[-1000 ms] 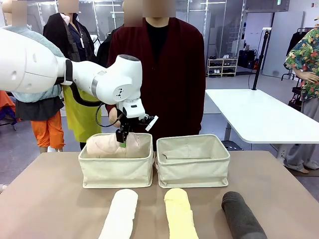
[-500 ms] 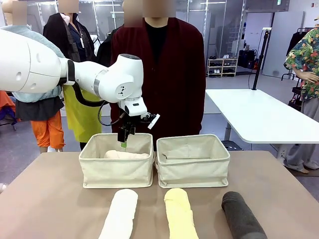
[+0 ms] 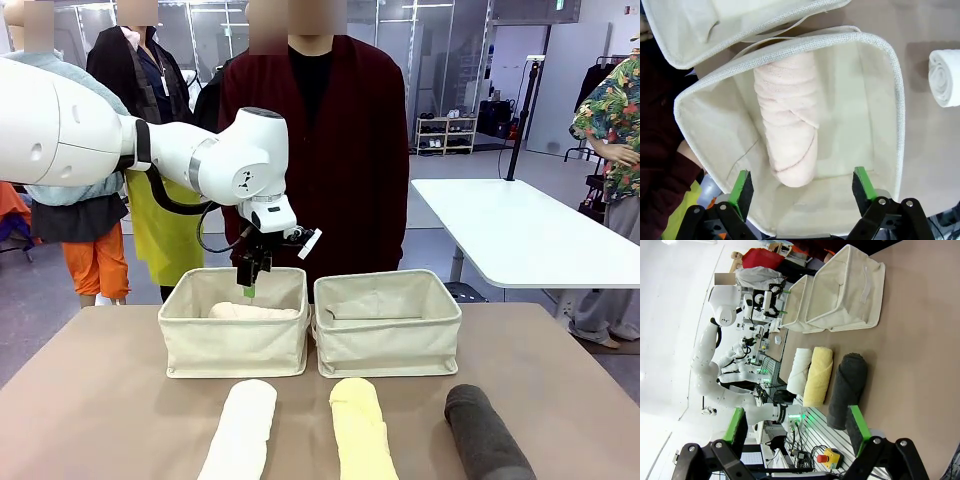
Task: Divide the towels into two baskets.
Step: Pick up one hotel-folded towel and place it in the Fabric basket indicated by the person, then pick up one hotel-folded towel from the bottom of the table and place it in the Fabric basket indicated by the person.
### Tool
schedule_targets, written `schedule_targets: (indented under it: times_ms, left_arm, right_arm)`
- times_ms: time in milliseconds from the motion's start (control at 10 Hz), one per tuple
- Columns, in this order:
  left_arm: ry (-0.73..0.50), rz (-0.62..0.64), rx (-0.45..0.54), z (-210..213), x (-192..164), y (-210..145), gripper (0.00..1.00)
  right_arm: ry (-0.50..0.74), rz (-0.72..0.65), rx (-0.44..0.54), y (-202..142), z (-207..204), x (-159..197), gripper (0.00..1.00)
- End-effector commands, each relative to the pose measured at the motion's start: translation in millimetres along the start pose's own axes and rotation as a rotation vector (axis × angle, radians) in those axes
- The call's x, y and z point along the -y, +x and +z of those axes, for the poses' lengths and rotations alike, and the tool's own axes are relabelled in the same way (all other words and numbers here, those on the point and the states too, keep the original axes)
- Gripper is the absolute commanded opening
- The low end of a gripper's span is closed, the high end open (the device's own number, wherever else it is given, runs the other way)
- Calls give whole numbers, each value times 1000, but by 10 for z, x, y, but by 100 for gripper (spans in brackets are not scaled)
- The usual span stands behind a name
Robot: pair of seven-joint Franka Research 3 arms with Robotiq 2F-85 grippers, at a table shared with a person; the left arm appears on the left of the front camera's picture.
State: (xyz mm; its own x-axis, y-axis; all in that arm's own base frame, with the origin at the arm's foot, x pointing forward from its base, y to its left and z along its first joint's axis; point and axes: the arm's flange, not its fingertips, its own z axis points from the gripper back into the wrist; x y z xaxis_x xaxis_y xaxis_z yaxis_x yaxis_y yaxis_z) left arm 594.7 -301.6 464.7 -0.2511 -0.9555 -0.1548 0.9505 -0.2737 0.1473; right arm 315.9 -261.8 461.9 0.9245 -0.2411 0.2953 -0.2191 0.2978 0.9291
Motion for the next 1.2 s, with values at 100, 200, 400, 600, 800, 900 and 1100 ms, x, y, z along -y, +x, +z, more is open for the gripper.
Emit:
schedule_targets:
  times_ms: [100,200,400,600,800,900,1100]
  left_arm:
    - [12,-11,-6,7,-14,-19,100]
    - [12,-11,-6,7,-14,-19,100]
    - [12,-11,-6,7,-14,-19,100]
    - [-30,18,63,287,76,-154,100]
    - [-30,142,154,929,554,-520,100]
    - [-46,232,196,1108,912,-672,100]
    - [-145,408,393,1185,1625,-1106,100]
  right_arm:
    - [11,11,3,-10,15,-29,100]
    - [11,11,3,-10,15,-29,100]
    - [11,11,3,-10,15,-29,100]
    - [11,11,3,-10,15,-29,100]
    - [11,11,3,-10,15,-29,100]
    - [11,11,3,-10,15,-29,100]
    - [11,11,3,-10,15,-29,100]
